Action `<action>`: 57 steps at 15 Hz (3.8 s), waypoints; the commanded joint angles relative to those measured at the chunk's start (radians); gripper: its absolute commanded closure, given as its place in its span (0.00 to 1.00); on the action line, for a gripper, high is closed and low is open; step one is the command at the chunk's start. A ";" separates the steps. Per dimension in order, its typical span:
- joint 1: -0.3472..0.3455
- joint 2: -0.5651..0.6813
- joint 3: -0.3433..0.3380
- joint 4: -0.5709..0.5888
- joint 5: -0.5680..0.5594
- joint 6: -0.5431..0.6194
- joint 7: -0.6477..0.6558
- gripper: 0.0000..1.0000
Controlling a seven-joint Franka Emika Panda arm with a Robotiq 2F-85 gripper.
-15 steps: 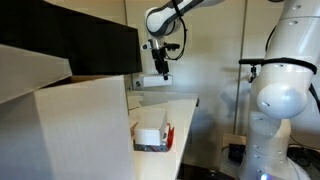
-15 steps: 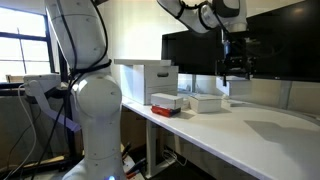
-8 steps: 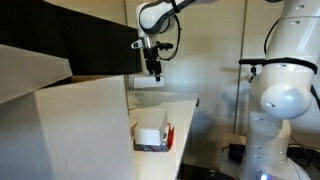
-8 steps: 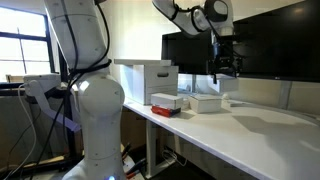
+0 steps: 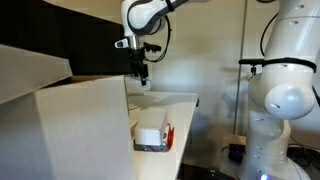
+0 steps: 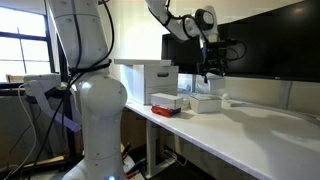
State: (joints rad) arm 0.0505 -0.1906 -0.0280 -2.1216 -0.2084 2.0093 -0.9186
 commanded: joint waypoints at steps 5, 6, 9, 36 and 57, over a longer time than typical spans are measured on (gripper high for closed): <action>0.035 0.180 0.081 0.126 -0.029 0.053 0.137 0.41; 0.037 0.202 0.087 0.145 -0.034 0.052 0.154 0.41; 0.036 0.263 0.100 0.203 -0.047 0.040 0.198 0.03; 0.046 -0.102 0.071 0.008 0.006 -0.272 0.115 0.00; 0.112 -0.148 0.106 -0.019 0.051 -0.303 0.171 0.00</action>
State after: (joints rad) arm 0.1297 -0.3214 0.0534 -2.1294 -0.1841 1.7277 -0.7766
